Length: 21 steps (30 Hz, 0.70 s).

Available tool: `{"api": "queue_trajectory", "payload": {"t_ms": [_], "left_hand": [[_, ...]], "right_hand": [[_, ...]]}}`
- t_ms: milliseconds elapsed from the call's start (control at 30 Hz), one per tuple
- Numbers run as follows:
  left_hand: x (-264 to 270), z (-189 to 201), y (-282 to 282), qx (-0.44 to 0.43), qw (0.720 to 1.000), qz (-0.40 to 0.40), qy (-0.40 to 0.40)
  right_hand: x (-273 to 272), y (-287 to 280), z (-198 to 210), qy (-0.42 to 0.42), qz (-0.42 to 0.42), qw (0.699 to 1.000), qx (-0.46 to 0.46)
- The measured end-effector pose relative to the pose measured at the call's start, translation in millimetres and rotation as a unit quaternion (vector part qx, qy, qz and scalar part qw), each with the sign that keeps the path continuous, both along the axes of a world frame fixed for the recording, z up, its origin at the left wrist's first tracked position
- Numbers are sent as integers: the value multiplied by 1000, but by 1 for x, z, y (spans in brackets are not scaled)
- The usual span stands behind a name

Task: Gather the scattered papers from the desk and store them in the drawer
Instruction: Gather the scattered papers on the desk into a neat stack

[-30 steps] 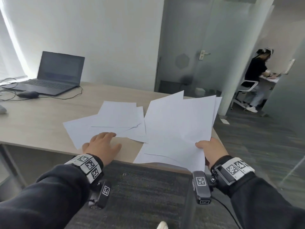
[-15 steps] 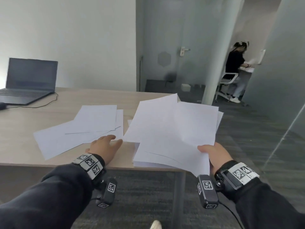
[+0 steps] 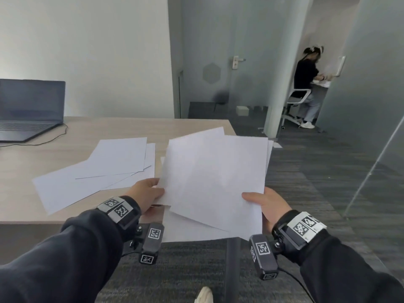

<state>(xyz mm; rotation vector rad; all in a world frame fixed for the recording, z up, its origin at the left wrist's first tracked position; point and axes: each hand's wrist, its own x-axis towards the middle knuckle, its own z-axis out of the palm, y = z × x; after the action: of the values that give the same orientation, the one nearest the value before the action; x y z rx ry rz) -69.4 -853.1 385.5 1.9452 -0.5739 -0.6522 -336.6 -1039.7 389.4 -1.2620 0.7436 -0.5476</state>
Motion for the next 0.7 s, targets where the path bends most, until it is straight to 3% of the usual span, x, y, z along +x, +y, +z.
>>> {"api": "queue_trajectory", "payload": {"t_ms": [233, 433, 700], "left_hand": [[-21, 11, -6, 66, 995, -72, -23], [-30, 11, -4, 50, 991, -87, -92], [-18, 29, 3, -55, 999, 0, -2]], "right_hand": [[15, 2, 3, 88, 8, 995, -47], [18, -4, 2, 165, 33, 978, -122], [21, 4, 20, 0, -11, 994, -110]]}}
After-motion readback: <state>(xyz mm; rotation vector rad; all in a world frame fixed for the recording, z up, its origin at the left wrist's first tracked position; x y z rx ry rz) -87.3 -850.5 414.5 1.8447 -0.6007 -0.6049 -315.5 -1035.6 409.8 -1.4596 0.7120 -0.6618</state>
